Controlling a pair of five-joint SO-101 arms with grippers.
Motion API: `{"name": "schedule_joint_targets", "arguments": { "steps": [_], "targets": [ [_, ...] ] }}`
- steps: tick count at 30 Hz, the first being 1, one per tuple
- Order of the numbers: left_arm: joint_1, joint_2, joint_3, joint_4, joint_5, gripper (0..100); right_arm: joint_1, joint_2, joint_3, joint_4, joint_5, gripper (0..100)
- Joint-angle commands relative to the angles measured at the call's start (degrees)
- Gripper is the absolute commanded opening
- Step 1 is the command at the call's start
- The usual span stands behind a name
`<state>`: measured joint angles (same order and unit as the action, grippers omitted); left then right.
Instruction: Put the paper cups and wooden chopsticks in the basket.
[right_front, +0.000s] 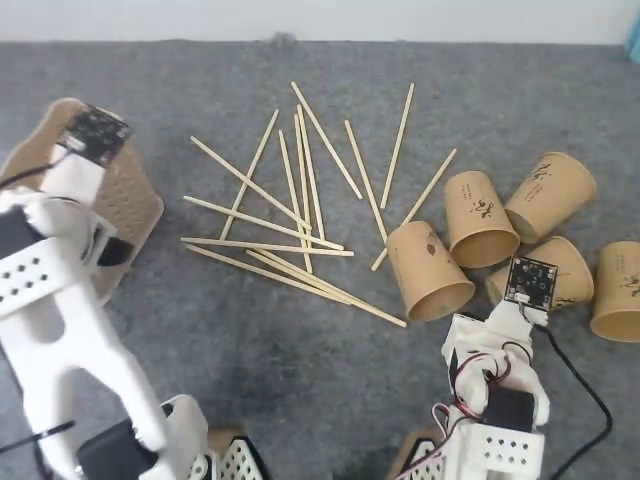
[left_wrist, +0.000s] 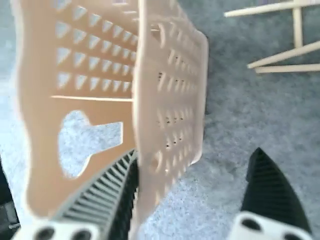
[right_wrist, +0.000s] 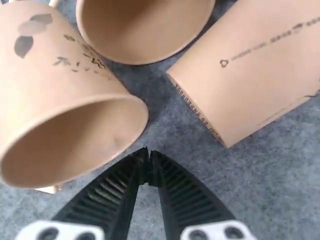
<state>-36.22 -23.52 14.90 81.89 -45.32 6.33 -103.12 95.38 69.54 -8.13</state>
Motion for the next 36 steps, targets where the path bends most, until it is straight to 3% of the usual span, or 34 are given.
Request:
{"name": "schedule_joint_targets", "arguments": {
  "steps": [1, 6, 15, 19, 31, 36],
  "targets": [
    [-0.18, -1.76, -8.13, 4.84, 6.15, 30, 0.66, -0.57, 1.05, -1.10, -0.09, 0.8],
    [-2.29, -1.67, -15.16, 10.64, 21.45, 27, 0.66, -0.57, 1.05, -1.10, -0.09, 0.8],
    [-15.56, -1.23, -16.04, 10.99, 47.03, 24, 0.75, -0.57, 1.05, -1.10, -0.09, 0.8],
    [-16.09, -1.14, -11.56, 9.58, 50.99, 24, 0.75, -0.57, 1.05, -1.10, -0.09, 0.8],
    [-15.03, -1.14, 4.62, -9.58, 61.63, 23, 0.75, -0.57, 1.05, -0.75, -0.09, 0.8],
    [-12.66, -1.14, 4.70, -10.11, 61.54, 1, 0.75, -0.57, 1.05, -0.75, -0.09, 0.8]
  ]
}}
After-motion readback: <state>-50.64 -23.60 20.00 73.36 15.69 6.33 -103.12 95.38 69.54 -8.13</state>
